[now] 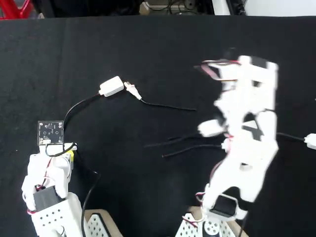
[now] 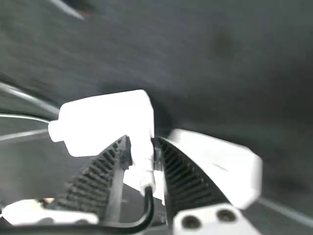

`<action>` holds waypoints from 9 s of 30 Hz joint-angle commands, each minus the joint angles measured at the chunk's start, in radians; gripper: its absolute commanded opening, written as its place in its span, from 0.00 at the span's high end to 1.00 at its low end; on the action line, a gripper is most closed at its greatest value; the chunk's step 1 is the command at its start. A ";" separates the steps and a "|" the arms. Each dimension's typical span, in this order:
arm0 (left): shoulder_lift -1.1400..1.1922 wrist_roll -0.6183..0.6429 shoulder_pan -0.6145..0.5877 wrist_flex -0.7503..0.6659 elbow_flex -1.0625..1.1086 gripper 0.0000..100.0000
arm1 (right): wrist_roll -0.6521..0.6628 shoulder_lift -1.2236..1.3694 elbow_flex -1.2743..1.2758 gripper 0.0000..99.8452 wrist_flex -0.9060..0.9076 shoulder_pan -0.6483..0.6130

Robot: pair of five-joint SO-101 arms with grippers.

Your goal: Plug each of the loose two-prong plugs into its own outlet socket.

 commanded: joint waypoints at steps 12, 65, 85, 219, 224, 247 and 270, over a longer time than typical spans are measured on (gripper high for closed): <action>-0.005 -0.011 0.047 -0.011 0.019 0.81 | 0.195 -0.022 -0.166 0.94 0.012 0.178; -0.003 -0.011 0.038 -0.012 0.019 0.81 | -0.141 -0.013 0.174 0.83 -0.792 -0.829; -0.003 -0.011 0.038 -0.012 0.019 0.81 | -0.235 -0.186 0.196 0.93 -0.709 -0.755; -0.003 -0.011 0.038 -0.012 0.019 0.81 | -1.082 -0.128 0.223 0.99 0.023 -0.928; -0.003 -0.011 0.038 -0.012 0.019 0.81 | -0.647 -0.130 0.222 0.99 -0.071 -0.850; -0.003 -0.012 0.036 -0.011 0.019 0.81 | -0.816 -0.151 0.232 0.98 0.005 -0.870; -0.003 -0.012 0.036 -0.011 0.019 0.81 | -0.954 -0.461 0.625 0.89 -0.272 -0.904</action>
